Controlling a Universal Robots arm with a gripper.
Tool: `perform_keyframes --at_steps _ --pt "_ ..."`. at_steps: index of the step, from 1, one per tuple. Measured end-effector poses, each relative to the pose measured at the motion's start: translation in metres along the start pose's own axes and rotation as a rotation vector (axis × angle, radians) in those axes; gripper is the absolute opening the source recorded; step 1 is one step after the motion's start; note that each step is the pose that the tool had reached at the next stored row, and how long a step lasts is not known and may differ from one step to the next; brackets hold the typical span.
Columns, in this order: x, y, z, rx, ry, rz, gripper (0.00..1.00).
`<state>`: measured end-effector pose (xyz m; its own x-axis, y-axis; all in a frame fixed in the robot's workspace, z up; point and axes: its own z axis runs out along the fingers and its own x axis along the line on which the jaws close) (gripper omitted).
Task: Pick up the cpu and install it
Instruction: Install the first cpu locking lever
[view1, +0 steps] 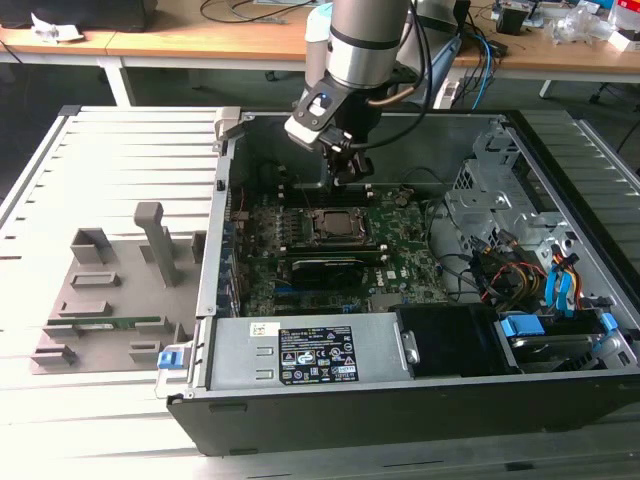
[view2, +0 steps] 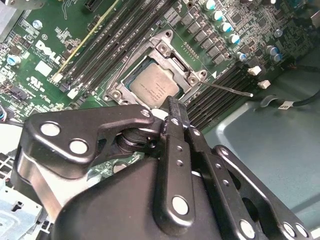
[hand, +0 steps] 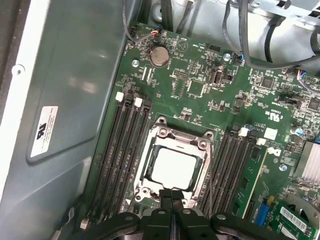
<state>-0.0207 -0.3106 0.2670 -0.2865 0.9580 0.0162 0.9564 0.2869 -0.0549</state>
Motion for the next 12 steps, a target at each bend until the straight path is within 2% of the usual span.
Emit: perform_keyframes --at_steps 12 --pt "0.0 0.0 0.0 0.001 -0.0033 -0.06 0.11"
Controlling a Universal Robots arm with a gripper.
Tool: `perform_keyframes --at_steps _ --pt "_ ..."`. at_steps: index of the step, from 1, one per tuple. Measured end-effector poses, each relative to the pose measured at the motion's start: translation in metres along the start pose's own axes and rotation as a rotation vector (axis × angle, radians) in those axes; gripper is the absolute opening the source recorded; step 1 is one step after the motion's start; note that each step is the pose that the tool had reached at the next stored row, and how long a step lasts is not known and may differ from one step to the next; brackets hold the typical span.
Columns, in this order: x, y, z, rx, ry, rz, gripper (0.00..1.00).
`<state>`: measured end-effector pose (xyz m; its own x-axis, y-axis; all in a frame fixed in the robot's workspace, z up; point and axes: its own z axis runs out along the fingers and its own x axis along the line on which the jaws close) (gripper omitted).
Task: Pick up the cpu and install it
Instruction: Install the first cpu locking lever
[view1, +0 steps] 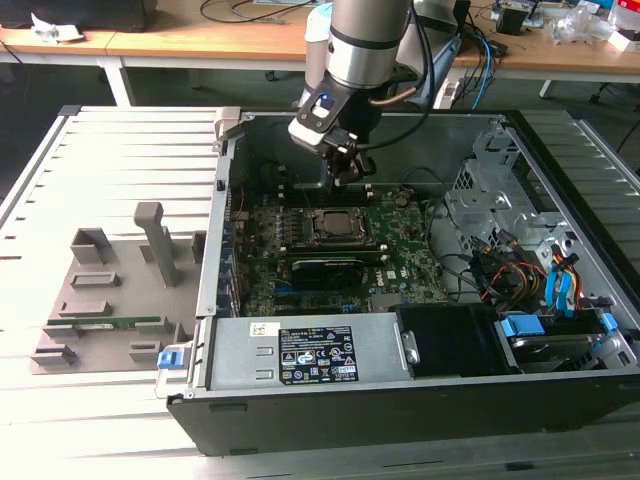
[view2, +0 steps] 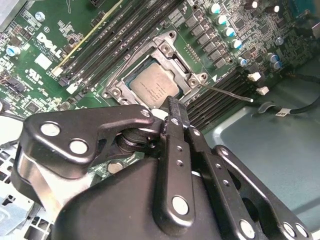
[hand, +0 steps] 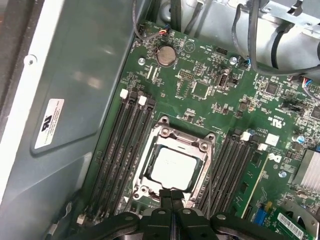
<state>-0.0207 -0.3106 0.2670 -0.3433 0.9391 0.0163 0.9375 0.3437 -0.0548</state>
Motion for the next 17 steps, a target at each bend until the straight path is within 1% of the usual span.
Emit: perform_keyframes --at_steps 8,12,17 --pt "0.0 0.0 0.0 0.0009 -0.003 -0.055 0.11" --pt "0.0 0.0001 0.0 0.0011 -0.004 -0.072 0.11" --pt "0.0 0.0001 0.0 0.0021 -0.007 -0.128 0.11"
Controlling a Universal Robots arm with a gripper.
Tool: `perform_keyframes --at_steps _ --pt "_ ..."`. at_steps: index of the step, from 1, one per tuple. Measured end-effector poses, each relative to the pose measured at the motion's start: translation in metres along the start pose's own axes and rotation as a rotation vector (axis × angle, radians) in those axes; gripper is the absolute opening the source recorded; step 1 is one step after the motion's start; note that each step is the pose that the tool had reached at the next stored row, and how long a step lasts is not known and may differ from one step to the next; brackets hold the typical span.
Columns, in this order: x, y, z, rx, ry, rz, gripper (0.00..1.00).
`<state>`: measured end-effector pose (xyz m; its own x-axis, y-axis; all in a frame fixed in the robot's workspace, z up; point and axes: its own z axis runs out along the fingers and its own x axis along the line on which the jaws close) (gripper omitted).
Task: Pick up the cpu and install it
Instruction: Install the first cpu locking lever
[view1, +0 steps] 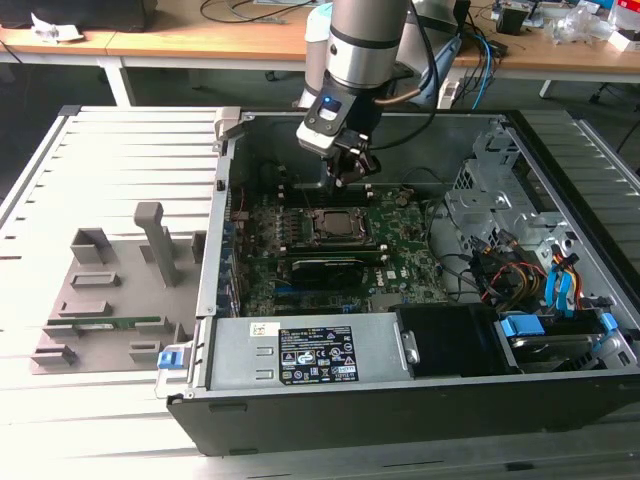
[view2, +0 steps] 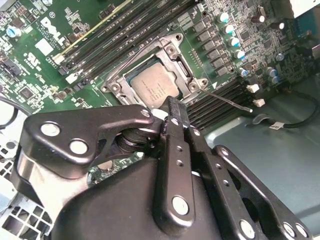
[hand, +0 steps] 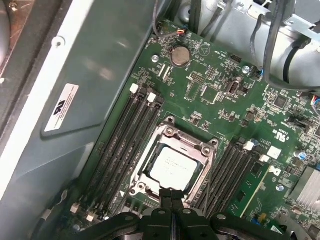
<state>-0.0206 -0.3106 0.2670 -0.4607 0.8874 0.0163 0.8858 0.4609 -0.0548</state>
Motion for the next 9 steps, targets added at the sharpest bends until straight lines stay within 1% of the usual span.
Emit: perform_keyframes --at_steps 6,9 --pt "0.0 0.0 0.0 0.0007 -0.0024 -0.043 0.11" --pt "0.0 0.0 0.0 0.0009 -0.0031 -0.055 0.11"
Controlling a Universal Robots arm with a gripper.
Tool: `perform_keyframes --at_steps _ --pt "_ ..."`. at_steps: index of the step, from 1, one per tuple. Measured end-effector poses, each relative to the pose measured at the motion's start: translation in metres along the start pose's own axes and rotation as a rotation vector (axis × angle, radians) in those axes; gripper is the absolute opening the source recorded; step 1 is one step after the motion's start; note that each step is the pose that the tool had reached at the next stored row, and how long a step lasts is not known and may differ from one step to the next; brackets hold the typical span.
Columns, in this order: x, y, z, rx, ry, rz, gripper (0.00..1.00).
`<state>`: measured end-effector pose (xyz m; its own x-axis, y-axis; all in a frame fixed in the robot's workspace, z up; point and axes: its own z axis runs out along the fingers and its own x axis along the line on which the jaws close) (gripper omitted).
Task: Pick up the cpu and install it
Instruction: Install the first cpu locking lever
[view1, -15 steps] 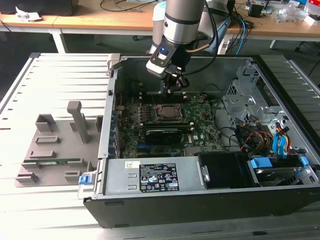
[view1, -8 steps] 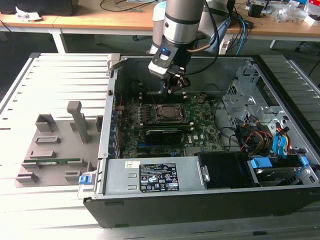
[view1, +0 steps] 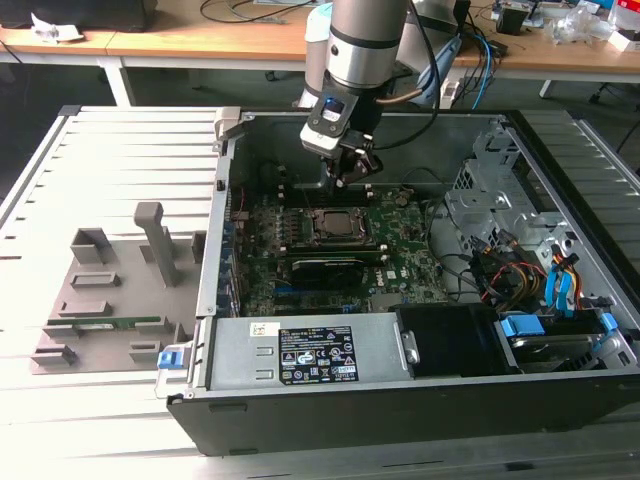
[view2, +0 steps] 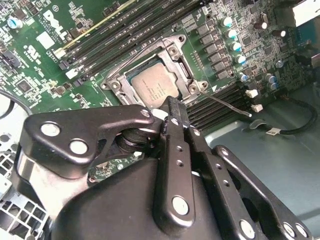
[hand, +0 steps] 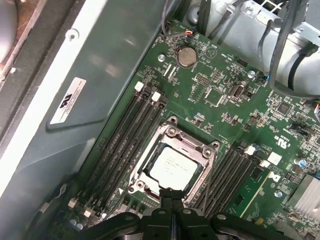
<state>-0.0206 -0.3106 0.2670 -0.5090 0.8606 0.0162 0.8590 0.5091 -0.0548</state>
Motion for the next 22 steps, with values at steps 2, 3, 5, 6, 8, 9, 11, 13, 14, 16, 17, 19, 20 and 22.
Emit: perform_keyframes --at_steps 2,3,5,6,8,9,11,13,14,16,17,19,20,22 --pt "0.0 0.0 0.0 0.0002 -0.0006 -0.012 0.11" --pt "0.0 0.0 0.0 0.0003 -0.001 -0.018 0.11" --pt "0.0 0.0 0.0 0.0008 -0.0027 -0.049 0.11" --pt "0.0 0.0 0.0 0.001 -0.0034 -0.062 0.11" --pt "0.0 0.0 0.0 0.0013 -0.0043 -0.078 0.11" --pt "0.0 0.0 0.0 0.0015 -0.005 -0.092 0.11" --pt "0.0 0.0 0.0 0.0018 -0.0061 -0.111 0.11" --pt "0.0 0.0 0.0 0.002 -0.0067 -0.122 0.11" --pt "0.0 0.0 0.0 0.002 -0.0069 -0.126 0.11" --pt "0.0 0.0 0.0 0.0023 -0.008 -0.146 0.11" --pt "0.0 0.0 0.0 0.0024 -0.0082 -0.15 0.11" --pt "0.0 0.0 0.0 0.0027 -0.0089 -0.162 0.11" --pt "0.0 0.0 0.0 0.0028 -0.0095 -0.173 0.11" --pt "0.0 0.0 0.0 0.0032 -0.0108 -0.197 0.11"
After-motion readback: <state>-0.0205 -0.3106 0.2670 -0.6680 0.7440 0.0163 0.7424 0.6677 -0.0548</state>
